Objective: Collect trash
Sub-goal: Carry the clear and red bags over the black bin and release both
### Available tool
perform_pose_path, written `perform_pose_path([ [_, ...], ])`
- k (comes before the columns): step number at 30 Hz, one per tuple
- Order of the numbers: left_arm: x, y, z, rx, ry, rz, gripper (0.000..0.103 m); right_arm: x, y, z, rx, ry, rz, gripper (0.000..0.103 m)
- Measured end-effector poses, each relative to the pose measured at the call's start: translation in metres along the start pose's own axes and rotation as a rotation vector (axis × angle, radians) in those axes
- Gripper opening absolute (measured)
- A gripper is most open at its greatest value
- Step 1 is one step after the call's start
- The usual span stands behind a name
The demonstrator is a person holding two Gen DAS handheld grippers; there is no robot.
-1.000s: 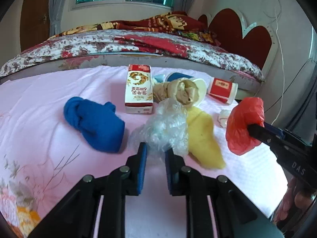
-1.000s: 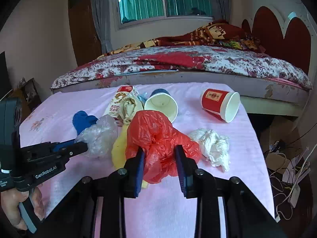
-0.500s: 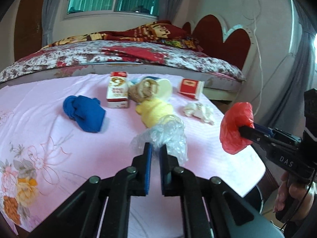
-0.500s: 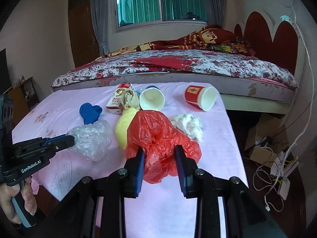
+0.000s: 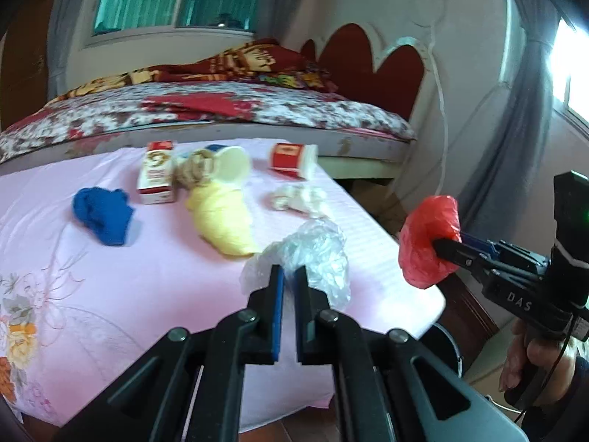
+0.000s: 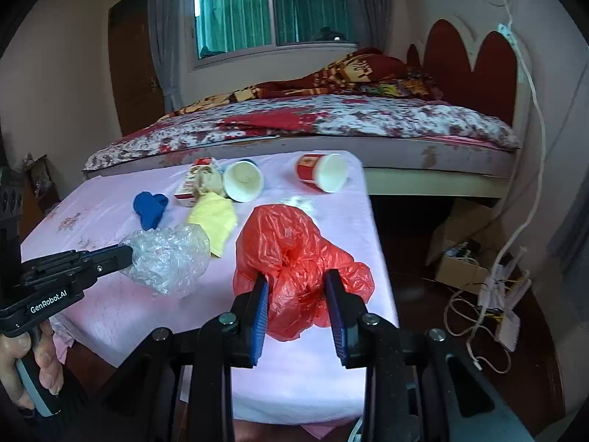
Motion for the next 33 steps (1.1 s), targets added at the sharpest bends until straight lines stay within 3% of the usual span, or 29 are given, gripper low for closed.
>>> perform_pose_path([
  [19,-0.163,-0.033,0.021,0.082,-0.196,0.185,0.005,-0.122,-0.075,-0.08,0.037,-0.172,0.141,0.032],
  [33,-0.227,-0.083,0.052,0.199,-0.268,0.265,0.005,-0.183,-0.138,-0.096,0.133,-0.227,0.23,0.032],
])
Point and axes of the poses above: each gripper's, at about its wrist camera, not at the fingertips, and z roughly the way its jaws point, x to its left, y to its top, the point moved 5 cm from there along z, roughly the way its jaws point, and after that the axes turned 4 degrees about -y, right-handed, at the moved point
